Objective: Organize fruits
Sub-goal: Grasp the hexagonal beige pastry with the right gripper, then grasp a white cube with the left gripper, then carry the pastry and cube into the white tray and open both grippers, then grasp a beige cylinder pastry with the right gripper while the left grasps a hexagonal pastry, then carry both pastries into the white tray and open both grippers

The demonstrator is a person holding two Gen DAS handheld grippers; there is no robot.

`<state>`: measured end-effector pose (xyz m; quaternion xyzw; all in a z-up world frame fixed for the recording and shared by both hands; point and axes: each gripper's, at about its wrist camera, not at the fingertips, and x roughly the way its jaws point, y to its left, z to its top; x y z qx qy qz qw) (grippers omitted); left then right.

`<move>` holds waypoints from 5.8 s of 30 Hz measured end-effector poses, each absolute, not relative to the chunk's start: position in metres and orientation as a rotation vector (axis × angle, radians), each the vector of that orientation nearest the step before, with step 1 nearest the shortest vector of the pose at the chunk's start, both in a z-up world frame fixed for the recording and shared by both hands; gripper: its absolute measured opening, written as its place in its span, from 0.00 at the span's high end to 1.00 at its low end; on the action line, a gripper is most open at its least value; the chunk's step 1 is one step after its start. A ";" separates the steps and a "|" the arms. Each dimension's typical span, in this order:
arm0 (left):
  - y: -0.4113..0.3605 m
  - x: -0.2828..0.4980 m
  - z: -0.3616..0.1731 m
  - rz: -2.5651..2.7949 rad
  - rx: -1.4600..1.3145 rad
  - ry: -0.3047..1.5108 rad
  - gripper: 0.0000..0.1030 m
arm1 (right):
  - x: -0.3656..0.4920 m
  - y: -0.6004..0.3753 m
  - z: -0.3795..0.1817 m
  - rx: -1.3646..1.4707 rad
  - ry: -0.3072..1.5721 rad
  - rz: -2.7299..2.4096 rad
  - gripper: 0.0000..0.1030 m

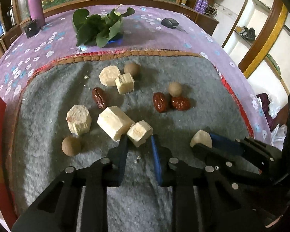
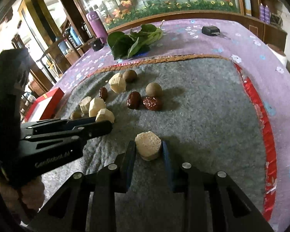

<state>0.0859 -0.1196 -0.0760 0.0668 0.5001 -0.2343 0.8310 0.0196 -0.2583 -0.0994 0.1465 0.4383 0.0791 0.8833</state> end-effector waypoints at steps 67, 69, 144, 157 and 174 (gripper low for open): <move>0.018 0.012 -0.031 -0.328 0.077 0.837 0.88 | 0.024 -0.156 -0.052 0.271 0.873 0.405 0.74; 0.053 0.006 -0.023 -0.241 0.066 0.817 0.88 | 0.029 -0.120 -0.043 0.260 0.856 0.485 0.74; -0.088 0.115 -0.081 -0.348 0.330 0.957 0.53 | 0.034 -0.213 -0.098 0.366 0.924 0.252 0.73; -0.079 0.107 -0.069 -0.354 0.296 0.874 0.74 | 0.034 -0.209 -0.096 0.342 0.922 0.227 0.74; 0.043 0.038 -0.005 -0.106 0.175 0.688 0.74 | 0.028 -0.109 -0.045 0.237 0.788 0.418 0.74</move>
